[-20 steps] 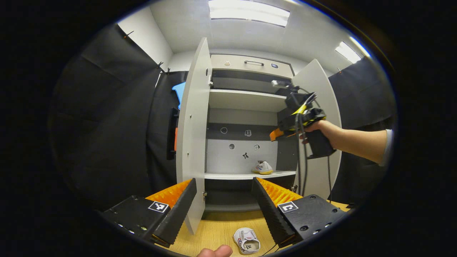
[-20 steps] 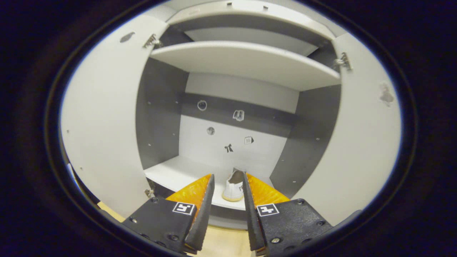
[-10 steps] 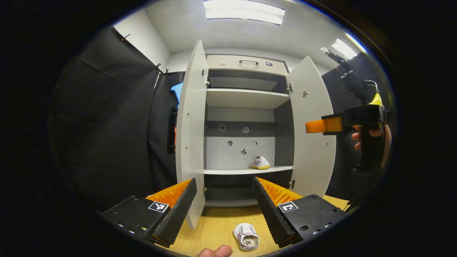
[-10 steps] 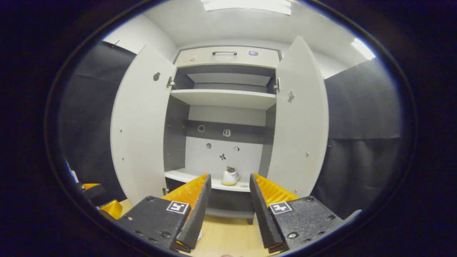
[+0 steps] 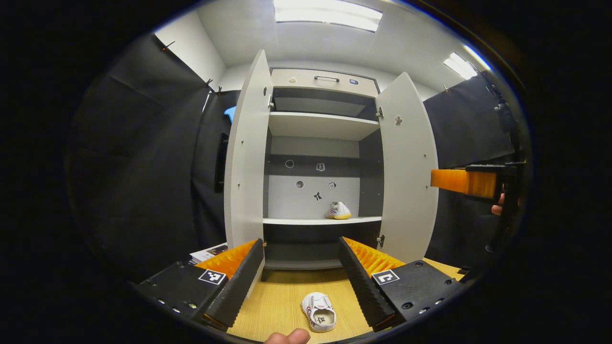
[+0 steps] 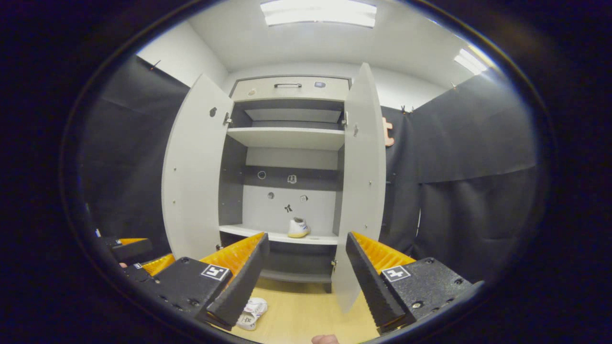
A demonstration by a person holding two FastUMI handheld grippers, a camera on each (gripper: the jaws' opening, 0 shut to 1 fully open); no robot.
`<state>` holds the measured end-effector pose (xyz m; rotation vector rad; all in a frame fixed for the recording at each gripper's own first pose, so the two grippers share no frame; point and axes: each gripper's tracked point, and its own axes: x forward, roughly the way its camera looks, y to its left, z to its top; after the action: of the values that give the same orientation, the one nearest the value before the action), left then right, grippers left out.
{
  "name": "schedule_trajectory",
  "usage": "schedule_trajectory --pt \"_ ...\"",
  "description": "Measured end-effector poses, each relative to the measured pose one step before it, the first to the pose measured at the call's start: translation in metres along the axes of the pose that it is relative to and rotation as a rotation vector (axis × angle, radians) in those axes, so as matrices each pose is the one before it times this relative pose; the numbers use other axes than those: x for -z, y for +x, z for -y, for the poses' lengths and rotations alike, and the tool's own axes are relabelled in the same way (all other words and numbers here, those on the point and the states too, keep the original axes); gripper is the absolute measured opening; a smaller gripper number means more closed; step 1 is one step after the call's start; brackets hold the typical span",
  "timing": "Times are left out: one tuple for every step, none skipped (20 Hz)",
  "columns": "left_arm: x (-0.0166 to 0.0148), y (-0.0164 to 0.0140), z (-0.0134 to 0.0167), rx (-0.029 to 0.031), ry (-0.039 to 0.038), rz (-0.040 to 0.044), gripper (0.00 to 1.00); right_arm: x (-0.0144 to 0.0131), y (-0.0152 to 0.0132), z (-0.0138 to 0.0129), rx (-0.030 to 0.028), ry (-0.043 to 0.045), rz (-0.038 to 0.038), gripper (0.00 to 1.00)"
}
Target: Grab one shoe with the right hand and put it into the shoe cabinet, grab the other shoe with the left hand and put it into the shoe cabinet; then close the right door with the right hand and the left door with the left hand.
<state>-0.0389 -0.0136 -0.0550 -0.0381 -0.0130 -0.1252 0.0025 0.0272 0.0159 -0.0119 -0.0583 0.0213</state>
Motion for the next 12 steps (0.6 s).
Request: schedule_trajectory --pt "0.00686 0.00144 0.00070 -0.00547 -0.00205 -0.00775 0.95 -0.00130 -0.00209 0.00618 0.01466 0.01255 0.00356 1.00" --pt "0.00766 0.00148 0.00084 -0.00458 -0.00347 -0.00618 0.95 -0.00011 -0.00278 0.00455 0.00576 0.00691 0.00444 1.00" --pt "0.01171 0.00288 0.00485 0.01013 -0.00628 -0.01536 0.95 -0.00081 -0.00197 0.00136 -0.00123 0.00522 0.00449 1.00" --pt "0.01525 0.00287 0.00667 0.01580 -0.00250 -0.02820 0.95 0.00028 -0.00248 0.00036 -0.00526 0.00141 0.00332 1.00" --pt "0.01817 0.00457 0.00427 0.01365 0.00628 -0.04123 0.95 0.00049 -0.00140 0.00103 -0.00249 -0.00361 -0.00071 1.00" --pt "0.02031 0.00494 0.00238 0.01470 0.00665 -0.05329 0.95 0.00084 -0.00174 0.00231 -0.00132 -0.00589 0.00006 1.00" --pt "0.01905 0.00414 0.00126 0.00245 0.00077 -0.05384 0.95 0.00066 -0.00153 0.00121 -0.00026 -0.00600 0.00179 1.00" --pt "0.01768 0.00456 0.00184 0.00211 -0.01117 -0.04103 0.95 0.00038 -0.00079 0.00067 0.00125 -0.00601 0.00025 1.00" --pt "0.01468 0.00622 0.00349 0.01413 -0.02098 -0.02888 0.96 0.00106 -0.00044 0.00066 -0.00121 -0.00314 -0.00122 1.00" --pt "0.01245 0.00728 -0.00063 0.00609 -0.01900 -0.03219 0.96 0.00205 0.00033 0.00007 -0.00405 0.00030 -0.00409 1.00" --pt "0.01223 0.00637 -0.00029 0.00770 -0.01257 -0.03385 0.95 0.00210 0.00007 -0.00005 -0.00360 0.00462 -0.00672 1.00" --pt "0.01177 0.00556 -0.00207 -0.00104 -0.01151 -0.03192 0.96 0.00308 0.00106 0.00065 -0.00300 0.00520 -0.00867 1.00"
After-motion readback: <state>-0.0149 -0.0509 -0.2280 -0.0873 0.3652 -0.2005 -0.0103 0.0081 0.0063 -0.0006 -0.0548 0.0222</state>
